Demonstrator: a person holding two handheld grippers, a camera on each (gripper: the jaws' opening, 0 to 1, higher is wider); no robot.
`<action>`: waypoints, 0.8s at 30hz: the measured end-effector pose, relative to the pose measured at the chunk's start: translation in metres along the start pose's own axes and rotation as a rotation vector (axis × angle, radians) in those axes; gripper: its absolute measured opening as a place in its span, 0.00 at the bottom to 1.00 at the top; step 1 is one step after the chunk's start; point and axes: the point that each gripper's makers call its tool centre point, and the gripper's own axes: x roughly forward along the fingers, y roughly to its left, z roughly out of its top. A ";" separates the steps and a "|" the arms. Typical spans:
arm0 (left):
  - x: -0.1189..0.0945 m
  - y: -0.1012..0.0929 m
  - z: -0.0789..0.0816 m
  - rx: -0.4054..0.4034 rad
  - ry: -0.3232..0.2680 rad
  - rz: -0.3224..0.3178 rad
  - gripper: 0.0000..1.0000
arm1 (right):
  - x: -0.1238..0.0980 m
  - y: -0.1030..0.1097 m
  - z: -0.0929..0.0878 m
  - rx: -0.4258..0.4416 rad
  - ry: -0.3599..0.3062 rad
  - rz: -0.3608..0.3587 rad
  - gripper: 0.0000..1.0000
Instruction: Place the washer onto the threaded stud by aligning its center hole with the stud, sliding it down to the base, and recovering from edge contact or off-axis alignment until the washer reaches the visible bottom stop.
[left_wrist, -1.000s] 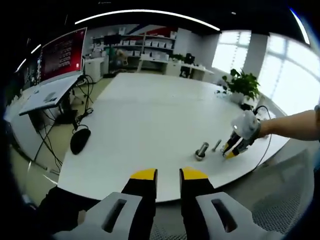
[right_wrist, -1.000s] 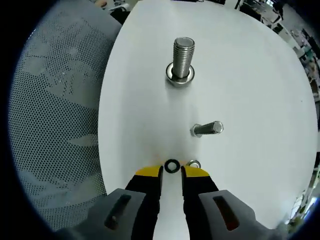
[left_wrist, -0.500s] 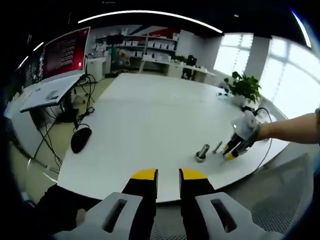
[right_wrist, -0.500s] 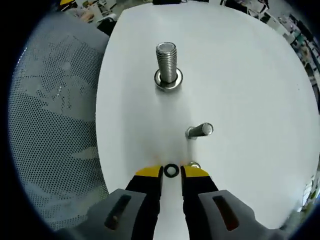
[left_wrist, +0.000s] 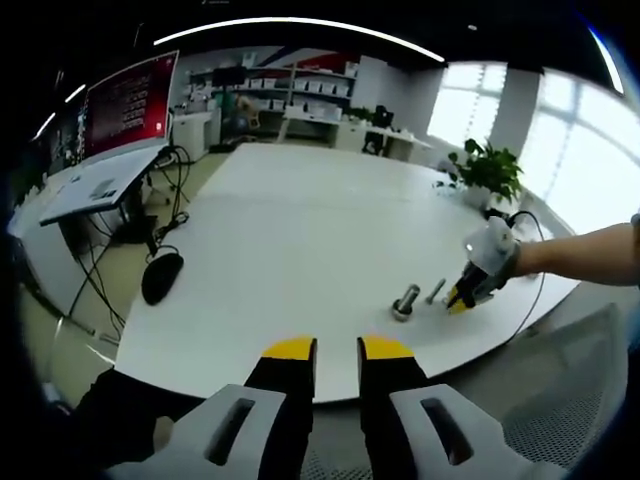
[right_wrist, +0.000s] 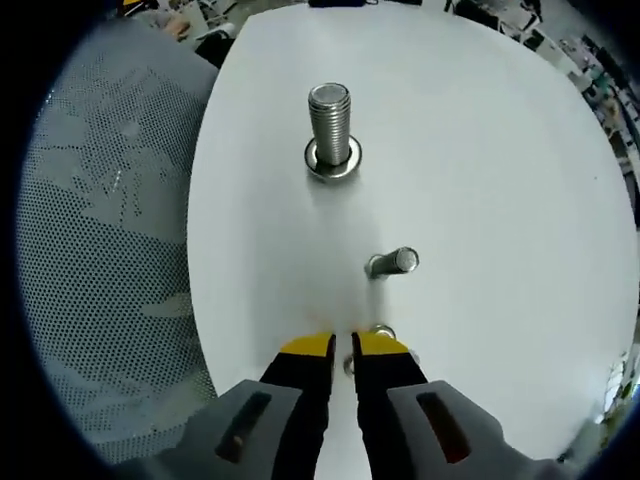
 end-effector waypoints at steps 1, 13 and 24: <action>0.000 0.000 0.000 -0.001 0.001 0.001 0.14 | -0.001 0.002 -0.003 -0.004 0.010 0.008 0.19; 0.000 0.000 0.001 0.000 -0.005 -0.001 0.13 | -0.016 -0.010 -0.027 -0.021 -0.022 -0.058 0.22; 0.000 0.001 -0.001 -0.001 0.003 0.002 0.13 | -0.004 -0.011 -0.020 -0.054 -0.001 -0.074 0.20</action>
